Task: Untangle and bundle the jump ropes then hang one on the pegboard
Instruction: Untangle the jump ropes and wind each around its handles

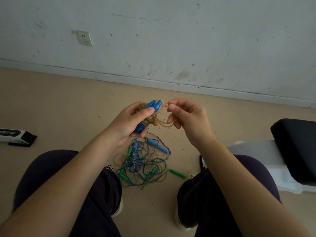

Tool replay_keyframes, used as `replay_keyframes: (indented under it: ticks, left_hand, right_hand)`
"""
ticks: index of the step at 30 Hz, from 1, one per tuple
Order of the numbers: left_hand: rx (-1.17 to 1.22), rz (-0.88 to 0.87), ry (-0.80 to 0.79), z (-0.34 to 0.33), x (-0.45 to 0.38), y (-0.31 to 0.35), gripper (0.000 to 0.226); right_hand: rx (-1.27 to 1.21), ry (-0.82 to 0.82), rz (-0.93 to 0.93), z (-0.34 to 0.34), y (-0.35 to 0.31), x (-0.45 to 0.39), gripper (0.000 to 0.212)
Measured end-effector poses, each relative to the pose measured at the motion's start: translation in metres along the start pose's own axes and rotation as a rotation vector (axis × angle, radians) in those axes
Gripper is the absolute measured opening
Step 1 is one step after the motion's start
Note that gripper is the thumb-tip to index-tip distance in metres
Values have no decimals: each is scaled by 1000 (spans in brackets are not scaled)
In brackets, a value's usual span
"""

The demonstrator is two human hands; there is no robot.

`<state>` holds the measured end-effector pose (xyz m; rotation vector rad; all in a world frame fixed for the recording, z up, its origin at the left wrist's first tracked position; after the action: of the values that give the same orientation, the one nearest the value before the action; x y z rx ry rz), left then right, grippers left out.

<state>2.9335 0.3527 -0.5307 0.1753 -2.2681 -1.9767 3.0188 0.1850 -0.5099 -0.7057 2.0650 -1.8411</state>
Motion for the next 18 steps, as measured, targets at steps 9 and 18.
replay_keyframes:
  ticks: [9,18]
  left_hand:
    - [22,25,-68,-4,1,0,41]
    - [-8,15,2,-5,0,-3,44]
  right_hand:
    - [-33,-92,-16,-7,3,2,7]
    - [89,-7,111,-11,-1,3,10]
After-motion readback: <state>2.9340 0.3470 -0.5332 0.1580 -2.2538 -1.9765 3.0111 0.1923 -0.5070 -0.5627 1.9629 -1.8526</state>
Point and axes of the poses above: each hand's wrist, its own x-axis away from the middle knuckle, its own z-axis out of the back of the hand, y = z × x, the point moved 3 cm from there along -x, towards the middle knuckle, and after that the axes turned 7 degrees about -z, right-handed, at the moved point
